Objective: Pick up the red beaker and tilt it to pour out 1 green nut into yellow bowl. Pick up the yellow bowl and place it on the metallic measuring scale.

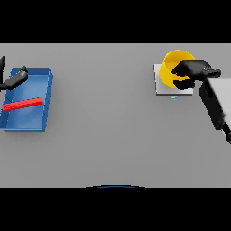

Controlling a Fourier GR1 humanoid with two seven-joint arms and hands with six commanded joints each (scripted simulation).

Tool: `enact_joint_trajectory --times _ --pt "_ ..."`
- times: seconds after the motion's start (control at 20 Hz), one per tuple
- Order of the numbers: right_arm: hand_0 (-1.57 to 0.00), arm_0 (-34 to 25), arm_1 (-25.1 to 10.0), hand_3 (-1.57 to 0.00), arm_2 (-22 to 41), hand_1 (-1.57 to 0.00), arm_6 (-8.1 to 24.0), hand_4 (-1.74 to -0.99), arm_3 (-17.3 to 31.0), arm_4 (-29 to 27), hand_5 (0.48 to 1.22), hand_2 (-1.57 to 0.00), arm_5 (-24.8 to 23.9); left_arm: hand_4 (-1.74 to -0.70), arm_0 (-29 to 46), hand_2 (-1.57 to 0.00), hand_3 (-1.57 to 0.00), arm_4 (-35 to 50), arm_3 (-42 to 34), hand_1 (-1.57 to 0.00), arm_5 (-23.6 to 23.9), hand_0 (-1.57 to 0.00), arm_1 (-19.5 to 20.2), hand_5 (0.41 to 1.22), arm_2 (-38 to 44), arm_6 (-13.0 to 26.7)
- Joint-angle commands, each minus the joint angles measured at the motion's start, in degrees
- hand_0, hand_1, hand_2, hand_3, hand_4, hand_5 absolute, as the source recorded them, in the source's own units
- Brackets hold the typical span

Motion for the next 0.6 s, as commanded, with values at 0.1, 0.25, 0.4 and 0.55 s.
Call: enact_joint_trajectory --times 0.1,0.25,0.4,0.55 --pt "-0.4 -0.5 0.3 -0.6 0.2 -0.35 -0.6 -1.41 1.0 0.2 0.821 -0.52 0.3 -0.81 -0.8 0.0 0.0 0.0 1.3 0.0 -0.7 0.0 -0.2 0.738 0.2 -0.2" --pt "-0.2 -1.6 -0.1 -0.51 0.7 -0.18 -3.2 -1.372 2.6 0.9 0.766 -0.34 0.8 -0.81 -1.2 0.0 0.0 0.3 1.2 0.0 -0.7 0.0 -0.6 0.737 0.5 -0.8" --pt "-0.1 -2.1 0.4 -0.41 1.4 -0.09 -4.0 -1.336 4.0 1.7 0.741 -0.21 0.5 -0.81 -1.1 0.0 0.0 0.4 1.1 0.0 -0.7 0.0 -0.1 0.734 0.6 -0.2" --pt "-0.05 -2.2 0.8 -0.35 1.8 -0.05 -4.2 -1.308 5.0 2.3 0.733 -0.12 0.2 -0.82 -1.5 0.0 0.0 0.2 2.4 0.0 -0.3 0.0 -1.2 0.734 0.6 -0.8"
